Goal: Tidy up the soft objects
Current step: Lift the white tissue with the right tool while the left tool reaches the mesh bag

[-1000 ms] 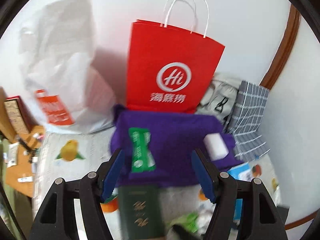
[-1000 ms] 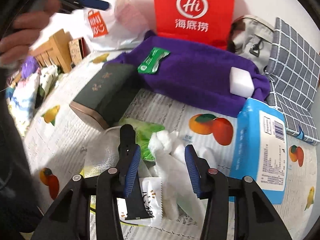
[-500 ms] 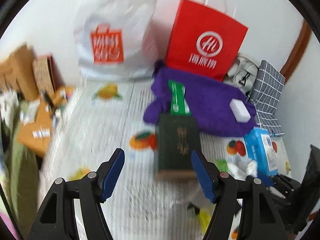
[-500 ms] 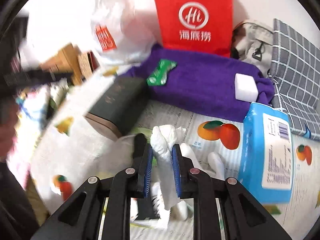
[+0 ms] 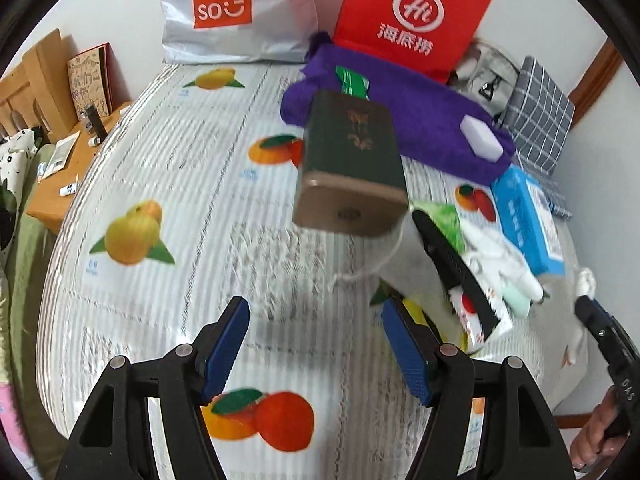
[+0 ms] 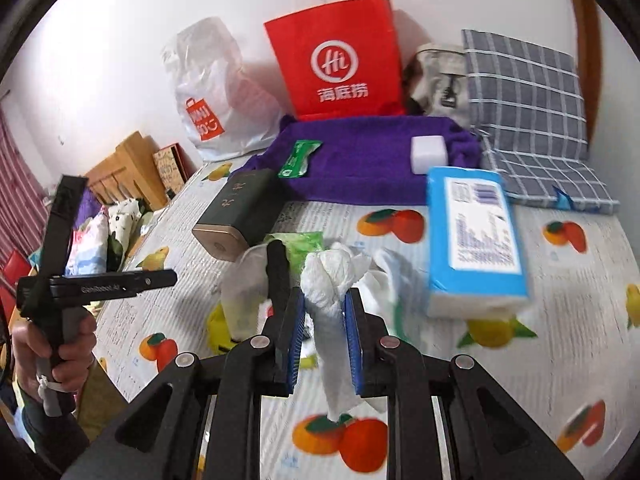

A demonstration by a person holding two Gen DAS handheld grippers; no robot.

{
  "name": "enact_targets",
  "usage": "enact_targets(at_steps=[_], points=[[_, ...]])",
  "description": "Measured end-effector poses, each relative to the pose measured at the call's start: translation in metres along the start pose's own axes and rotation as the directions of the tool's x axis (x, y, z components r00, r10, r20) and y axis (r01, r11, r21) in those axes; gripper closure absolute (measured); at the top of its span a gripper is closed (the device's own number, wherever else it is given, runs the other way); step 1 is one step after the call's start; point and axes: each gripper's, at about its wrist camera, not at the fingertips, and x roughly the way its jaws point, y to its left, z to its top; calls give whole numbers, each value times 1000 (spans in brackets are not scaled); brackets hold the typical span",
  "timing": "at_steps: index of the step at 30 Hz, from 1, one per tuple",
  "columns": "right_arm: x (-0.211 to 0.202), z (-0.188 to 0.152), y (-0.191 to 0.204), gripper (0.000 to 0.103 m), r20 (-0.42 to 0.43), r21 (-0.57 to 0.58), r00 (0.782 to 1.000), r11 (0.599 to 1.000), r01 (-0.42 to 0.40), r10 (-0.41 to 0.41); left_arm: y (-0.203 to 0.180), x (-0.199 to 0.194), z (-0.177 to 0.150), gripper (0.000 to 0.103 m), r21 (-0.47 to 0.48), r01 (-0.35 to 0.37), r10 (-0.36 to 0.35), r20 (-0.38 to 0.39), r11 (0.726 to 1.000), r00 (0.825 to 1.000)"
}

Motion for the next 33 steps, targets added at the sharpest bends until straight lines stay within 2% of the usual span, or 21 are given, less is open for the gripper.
enact_targets(at_steps=[11, 17, 28, 29, 33], points=[[-23, -40, -54, 83, -15, 77, 996, 993, 93, -92, -55, 5, -20, 36, 99, -18, 18, 1, 995, 1000], [-29, -51, -65, 80, -17, 65, 994, 992, 111, -110, -80, 12, -16, 36, 170, -79, 73, 41, 982, 996], [-3, -60, -89, 80, -68, 77, 990, 989, 127, -122, -88, 55, 1, 36, 184, -94, 91, 27, 978, 995], [2, -60, -91, 80, -75, 78, 990, 989, 126, -121, -88, 58, 2, 37, 189, -94, 90, 30, 977, 996], [15, -61, -93, 80, -96, 77, 989, 990, 122, -115, -91, 67, 4, 63, 217, -64, 62, 18, 974, 998]])
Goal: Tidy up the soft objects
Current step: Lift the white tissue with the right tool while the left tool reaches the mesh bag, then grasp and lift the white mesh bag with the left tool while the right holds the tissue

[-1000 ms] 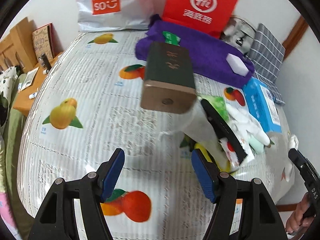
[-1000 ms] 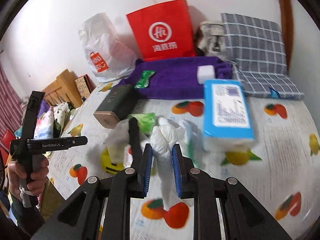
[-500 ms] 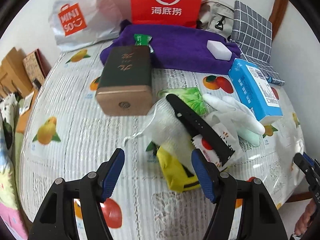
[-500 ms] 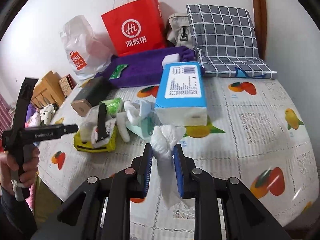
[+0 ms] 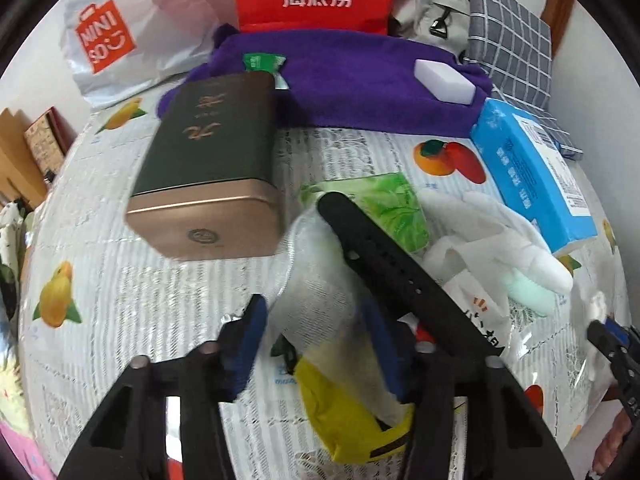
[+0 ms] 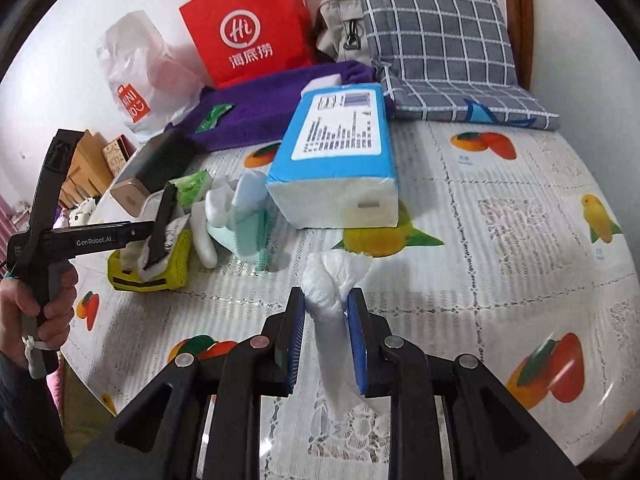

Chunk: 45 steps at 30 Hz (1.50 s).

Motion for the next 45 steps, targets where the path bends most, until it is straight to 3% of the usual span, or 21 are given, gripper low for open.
enact_targets(at_steps=[3, 6, 11, 28, 32, 42, 45], points=[[10, -1, 1, 80, -17, -3, 1000, 1000, -1, 1, 0, 0, 2, 86, 5, 33, -33, 6, 999, 999], [16, -2, 2, 80, -32, -7, 1000, 1000, -2, 1, 1, -3, 3, 92, 8, 54, -55, 14, 998, 998], [19, -3, 3, 80, -34, -8, 999, 1000, 2, -2, 10, -18, 2, 93, -10, 127, -126, 39, 992, 991], [-3, -4, 15, 80, -8, -3, 1000, 1000, 20, -20, 46, -68, -11, 93, -98, 184, -171, 128, 978, 977], [-9, -3, 20, 80, 1, -11, 1000, 1000, 16, -16, 50, -71, -11, 93, -117, 239, -225, 124, 964, 966], [-18, -3, 25, 80, 9, -16, 1000, 1000, 25, -24, 62, -77, -20, 93, -141, 222, -207, 115, 965, 972], [-20, -4, 25, 80, 12, -15, 1000, 1000, 21, -21, 61, -67, -23, 89, -129, 167, -159, 71, 978, 985]])
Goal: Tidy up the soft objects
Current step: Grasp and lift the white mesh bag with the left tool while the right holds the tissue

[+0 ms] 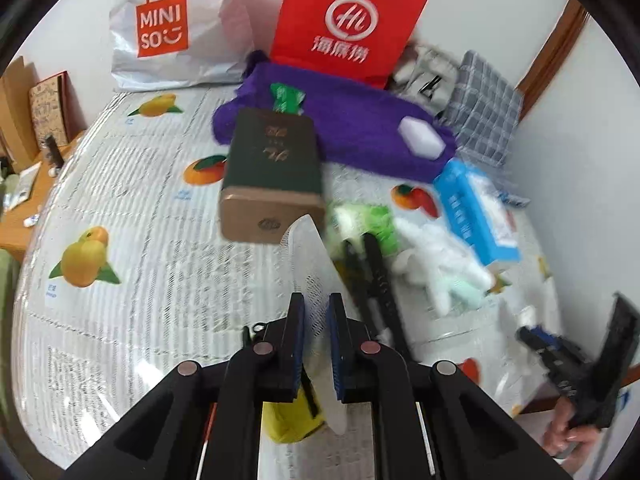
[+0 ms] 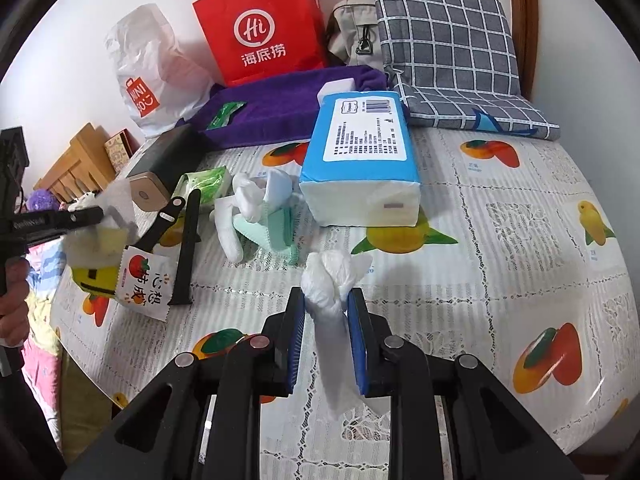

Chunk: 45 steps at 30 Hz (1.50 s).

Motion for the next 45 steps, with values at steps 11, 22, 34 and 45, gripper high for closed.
enact_targets(at_steps=[11, 22, 34, 45], points=[[6, -3, -3, 80, -20, 4, 1000, 1000, 13, -12, 0, 19, -6, 90, 18, -50, 50, -9, 999, 999], [8, -4, -6, 80, -23, 11, 1000, 1000, 16, -16, -12, 18, -24, 36, 83, -98, 103, -55, 992, 993], [8, -8, -8, 80, -28, 11, 1000, 1000, 9, -9, -17, 27, -37, 84, 93, -138, 141, -29, 986, 990], [-2, -3, -16, 80, -19, 25, 1000, 1000, 14, -14, -3, 0, -21, 87, -18, 67, -67, 16, 998, 998]])
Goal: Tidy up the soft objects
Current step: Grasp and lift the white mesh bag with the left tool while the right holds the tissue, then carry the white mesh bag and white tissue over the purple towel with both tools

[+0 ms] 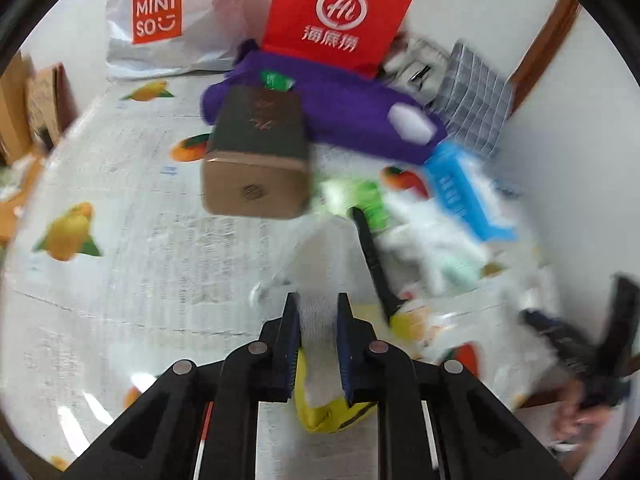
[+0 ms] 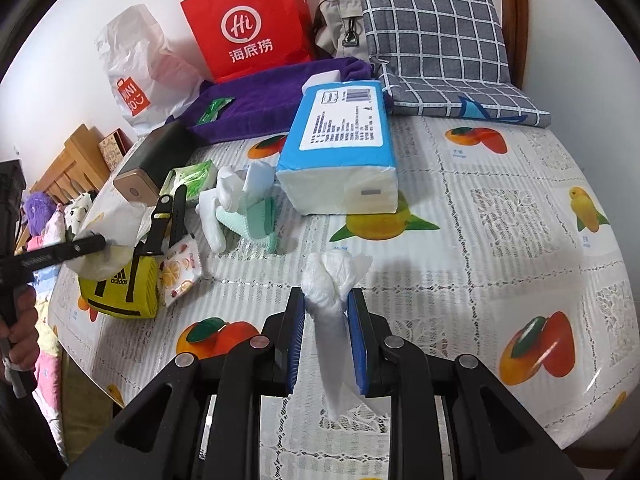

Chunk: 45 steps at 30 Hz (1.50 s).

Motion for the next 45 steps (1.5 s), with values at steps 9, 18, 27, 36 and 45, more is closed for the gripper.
enact_targets(at_steps=[9, 18, 27, 36, 45], points=[[0, 9, -1, 80, -6, -7, 1000, 1000, 1, -1, 0, 2, 8, 93, 26, -84, 83, 7, 996, 996], [15, 12, 5, 80, -46, -28, 999, 1000, 6, -7, 11, 33, 6, 78, 1, -65, 65, -77, 998, 995], [31, 17, 6, 80, -84, -35, 996, 999, 26, -29, 12, 62, 15, 87, -20, -92, 91, -62, 996, 994], [26, 30, 9, 82, -57, -47, 998, 999, 14, -17, 17, 37, 24, 100, -37, -49, 48, -26, 998, 998], [-8, 54, 20, 82, 17, -89, 999, 995, -49, 51, 11, -2, 35, 100, -28, -22, 23, 45, 999, 999]])
